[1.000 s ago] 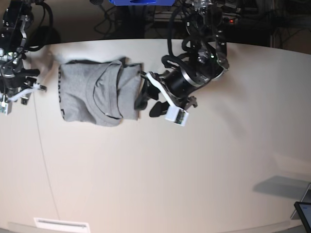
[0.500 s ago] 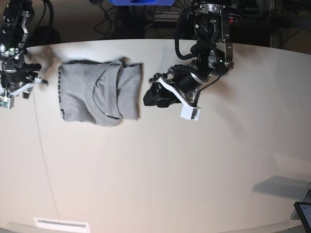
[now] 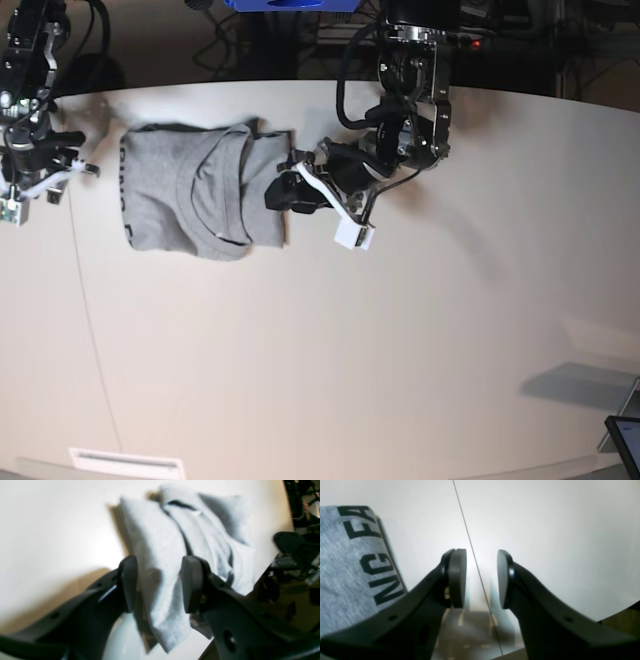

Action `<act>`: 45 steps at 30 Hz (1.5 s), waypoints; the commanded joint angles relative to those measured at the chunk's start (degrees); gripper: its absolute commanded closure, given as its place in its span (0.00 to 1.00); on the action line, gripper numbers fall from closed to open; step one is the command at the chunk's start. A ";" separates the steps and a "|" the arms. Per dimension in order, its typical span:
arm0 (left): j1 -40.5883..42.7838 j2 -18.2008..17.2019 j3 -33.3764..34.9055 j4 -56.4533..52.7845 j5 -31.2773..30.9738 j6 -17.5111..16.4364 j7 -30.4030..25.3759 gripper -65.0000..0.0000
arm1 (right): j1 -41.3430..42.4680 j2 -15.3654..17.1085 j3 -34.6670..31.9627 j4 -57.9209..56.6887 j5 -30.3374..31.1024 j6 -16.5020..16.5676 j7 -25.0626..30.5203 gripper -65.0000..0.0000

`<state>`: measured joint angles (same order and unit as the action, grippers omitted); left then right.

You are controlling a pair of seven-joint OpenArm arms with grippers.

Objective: Fold the T-shirt properly

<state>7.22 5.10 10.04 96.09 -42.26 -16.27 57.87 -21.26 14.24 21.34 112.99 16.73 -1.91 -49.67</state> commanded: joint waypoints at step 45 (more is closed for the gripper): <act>-7.97 -2.69 4.59 -4.62 -1.39 1.72 -0.94 0.99 | 3.37 2.16 0.24 -2.97 -0.07 0.02 1.36 0.70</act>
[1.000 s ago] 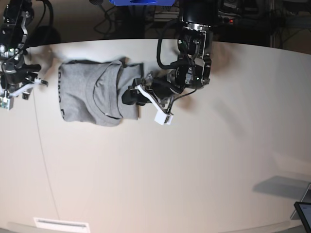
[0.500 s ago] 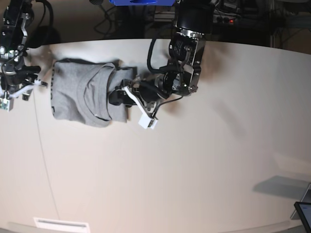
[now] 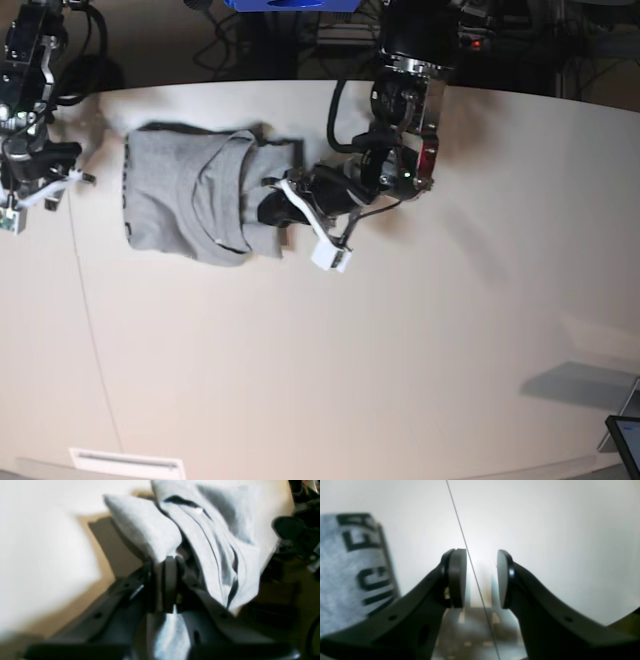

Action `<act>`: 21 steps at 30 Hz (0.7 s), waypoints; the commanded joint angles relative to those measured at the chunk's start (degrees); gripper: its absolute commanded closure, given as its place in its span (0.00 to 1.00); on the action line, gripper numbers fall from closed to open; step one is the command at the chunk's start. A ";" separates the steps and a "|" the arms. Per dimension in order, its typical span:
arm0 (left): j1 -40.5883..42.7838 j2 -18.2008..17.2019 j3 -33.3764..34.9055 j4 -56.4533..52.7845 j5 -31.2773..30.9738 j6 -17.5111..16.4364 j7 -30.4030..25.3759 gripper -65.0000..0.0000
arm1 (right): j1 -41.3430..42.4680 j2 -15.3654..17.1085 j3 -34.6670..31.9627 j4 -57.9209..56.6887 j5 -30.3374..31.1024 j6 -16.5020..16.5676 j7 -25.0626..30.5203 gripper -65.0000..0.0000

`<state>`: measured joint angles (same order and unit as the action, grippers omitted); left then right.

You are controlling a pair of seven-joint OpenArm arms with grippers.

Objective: Fold the T-shirt properly

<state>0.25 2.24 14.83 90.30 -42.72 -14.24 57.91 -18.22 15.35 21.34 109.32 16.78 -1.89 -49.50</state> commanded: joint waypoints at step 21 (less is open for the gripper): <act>-3.55 -8.09 -2.21 3.46 -0.93 5.84 -0.99 0.72 | 0.94 1.39 -3.01 0.79 -0.12 0.09 1.19 0.70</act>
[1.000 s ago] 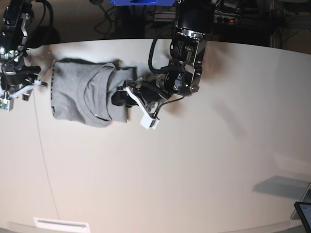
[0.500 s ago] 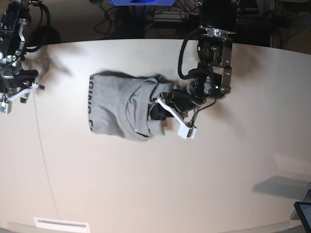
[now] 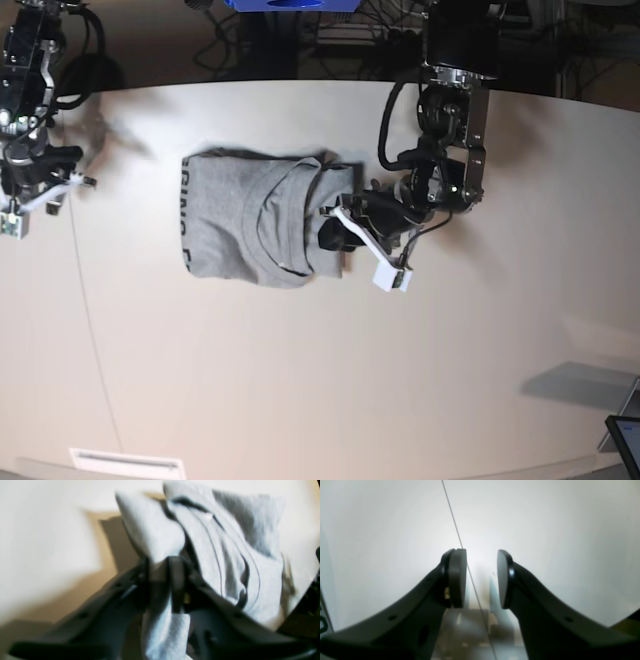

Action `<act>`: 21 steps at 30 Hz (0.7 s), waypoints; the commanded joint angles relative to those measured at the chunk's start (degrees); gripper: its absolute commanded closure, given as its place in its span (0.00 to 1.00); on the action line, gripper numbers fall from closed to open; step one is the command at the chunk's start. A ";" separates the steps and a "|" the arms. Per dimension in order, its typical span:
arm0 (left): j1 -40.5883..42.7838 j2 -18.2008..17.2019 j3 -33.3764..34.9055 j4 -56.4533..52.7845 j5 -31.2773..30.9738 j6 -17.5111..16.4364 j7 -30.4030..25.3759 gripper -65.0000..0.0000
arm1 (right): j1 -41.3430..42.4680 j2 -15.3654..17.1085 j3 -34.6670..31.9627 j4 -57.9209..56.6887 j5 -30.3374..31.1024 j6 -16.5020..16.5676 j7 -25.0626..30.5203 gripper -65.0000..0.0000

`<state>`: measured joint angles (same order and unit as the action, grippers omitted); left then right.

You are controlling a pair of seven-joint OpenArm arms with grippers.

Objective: Fold the T-shirt properly
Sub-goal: 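Grasp the bundle with both grippers and rotate it on the table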

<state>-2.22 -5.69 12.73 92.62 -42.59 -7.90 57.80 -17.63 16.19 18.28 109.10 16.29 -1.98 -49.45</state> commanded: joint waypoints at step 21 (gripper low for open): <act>13.52 -5.60 2.08 19.95 -1.41 -2.87 4.66 1.00 | 18.64 6.54 -22.37 -1.19 0.28 0.18 -4.57 0.98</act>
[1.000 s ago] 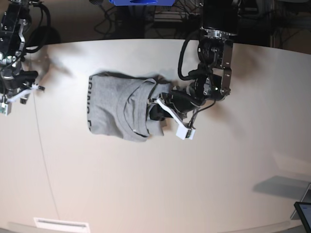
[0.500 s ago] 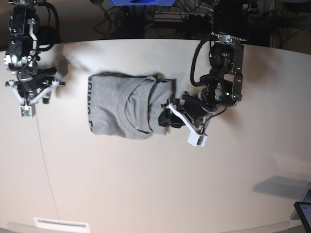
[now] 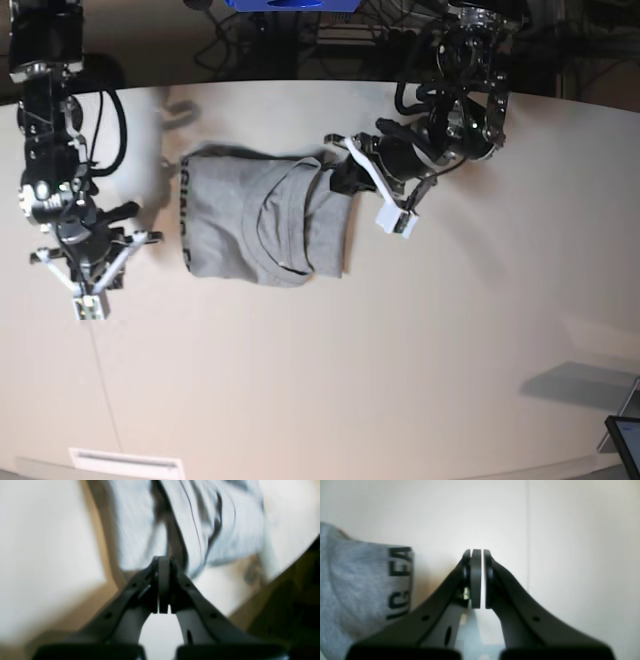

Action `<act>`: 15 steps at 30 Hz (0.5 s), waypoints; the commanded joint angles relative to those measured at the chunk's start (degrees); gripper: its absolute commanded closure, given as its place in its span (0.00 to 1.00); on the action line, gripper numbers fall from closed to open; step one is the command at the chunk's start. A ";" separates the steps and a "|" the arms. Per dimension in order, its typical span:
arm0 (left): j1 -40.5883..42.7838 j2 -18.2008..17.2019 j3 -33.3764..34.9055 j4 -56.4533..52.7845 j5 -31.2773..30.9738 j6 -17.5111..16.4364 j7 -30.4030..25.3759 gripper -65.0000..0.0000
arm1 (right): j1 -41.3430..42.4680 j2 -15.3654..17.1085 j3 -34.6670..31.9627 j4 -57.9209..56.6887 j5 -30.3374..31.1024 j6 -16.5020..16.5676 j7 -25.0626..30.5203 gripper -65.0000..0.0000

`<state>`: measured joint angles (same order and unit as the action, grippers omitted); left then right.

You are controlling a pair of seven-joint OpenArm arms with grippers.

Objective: Fold the T-shirt properly
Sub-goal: 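Grasp the bundle with both grippers and rotate it on the table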

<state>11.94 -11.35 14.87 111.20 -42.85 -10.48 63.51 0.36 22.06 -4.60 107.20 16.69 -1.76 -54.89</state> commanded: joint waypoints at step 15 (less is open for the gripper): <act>3.66 -1.35 4.60 1.11 -0.62 -2.31 -1.04 1.00 | 17.18 0.22 -18.56 -18.45 -0.03 -0.04 1.31 1.00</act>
<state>16.01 -12.69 19.64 111.57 -42.70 -12.80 63.33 16.38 21.71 -23.57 87.96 16.95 -1.52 -54.48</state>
